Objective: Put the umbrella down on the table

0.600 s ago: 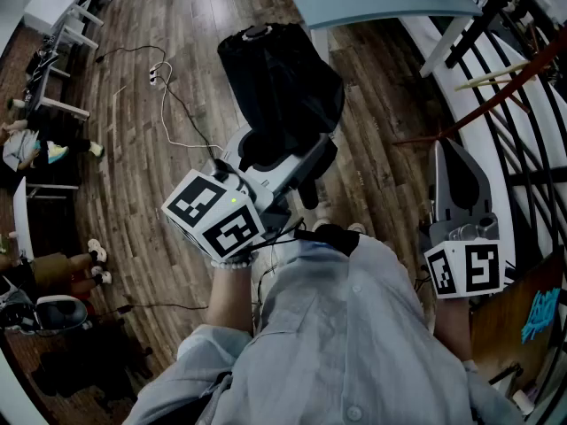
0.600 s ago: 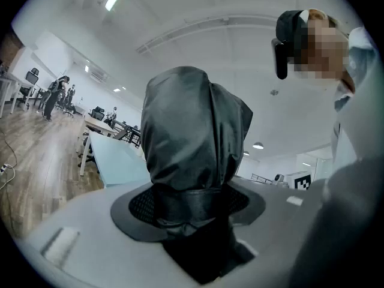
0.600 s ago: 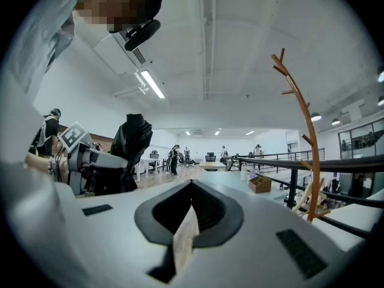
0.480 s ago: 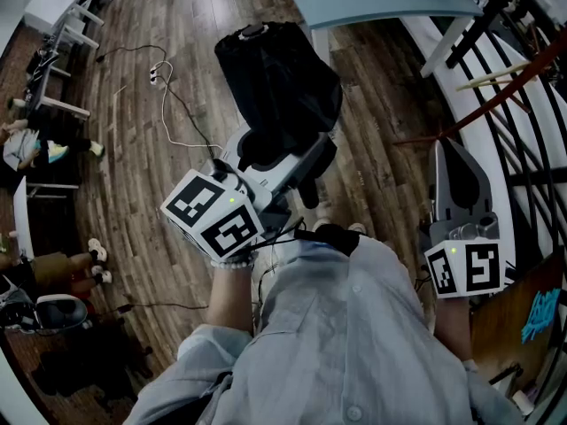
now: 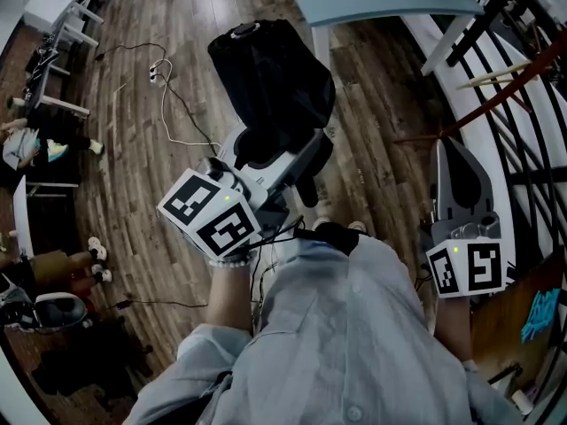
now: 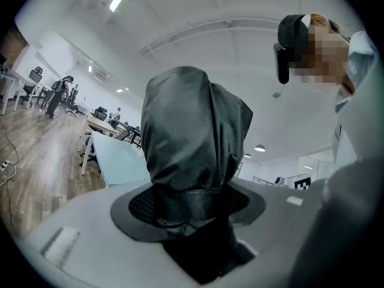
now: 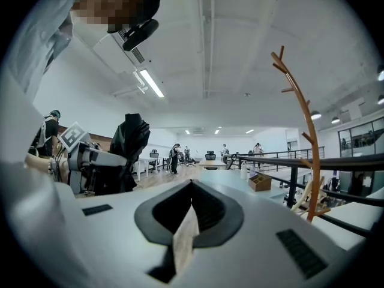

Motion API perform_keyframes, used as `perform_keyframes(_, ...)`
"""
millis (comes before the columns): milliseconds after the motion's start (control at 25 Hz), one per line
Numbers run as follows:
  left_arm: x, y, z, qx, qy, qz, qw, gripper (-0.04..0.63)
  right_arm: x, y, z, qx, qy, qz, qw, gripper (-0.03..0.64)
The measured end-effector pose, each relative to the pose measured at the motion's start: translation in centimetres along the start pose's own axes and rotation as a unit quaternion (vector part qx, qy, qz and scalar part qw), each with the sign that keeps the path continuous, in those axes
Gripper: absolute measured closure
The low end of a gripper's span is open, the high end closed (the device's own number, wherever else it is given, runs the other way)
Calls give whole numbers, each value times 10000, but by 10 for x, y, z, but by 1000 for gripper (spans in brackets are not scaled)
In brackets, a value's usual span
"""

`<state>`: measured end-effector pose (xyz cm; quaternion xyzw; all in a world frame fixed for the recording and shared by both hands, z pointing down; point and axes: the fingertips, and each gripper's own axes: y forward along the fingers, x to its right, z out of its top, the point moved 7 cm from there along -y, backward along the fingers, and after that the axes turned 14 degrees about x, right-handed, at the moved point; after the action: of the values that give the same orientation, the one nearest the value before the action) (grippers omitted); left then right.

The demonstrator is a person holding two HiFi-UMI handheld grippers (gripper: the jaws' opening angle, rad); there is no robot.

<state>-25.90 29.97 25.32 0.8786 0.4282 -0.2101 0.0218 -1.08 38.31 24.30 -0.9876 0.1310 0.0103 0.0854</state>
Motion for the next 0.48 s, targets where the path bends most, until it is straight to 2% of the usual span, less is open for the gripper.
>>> perform_keyframes(480, 0, 3, 1, -11, 99, -39, 9999, 337, -2, 3, -2, -84, 25, 100, 9999, 617)
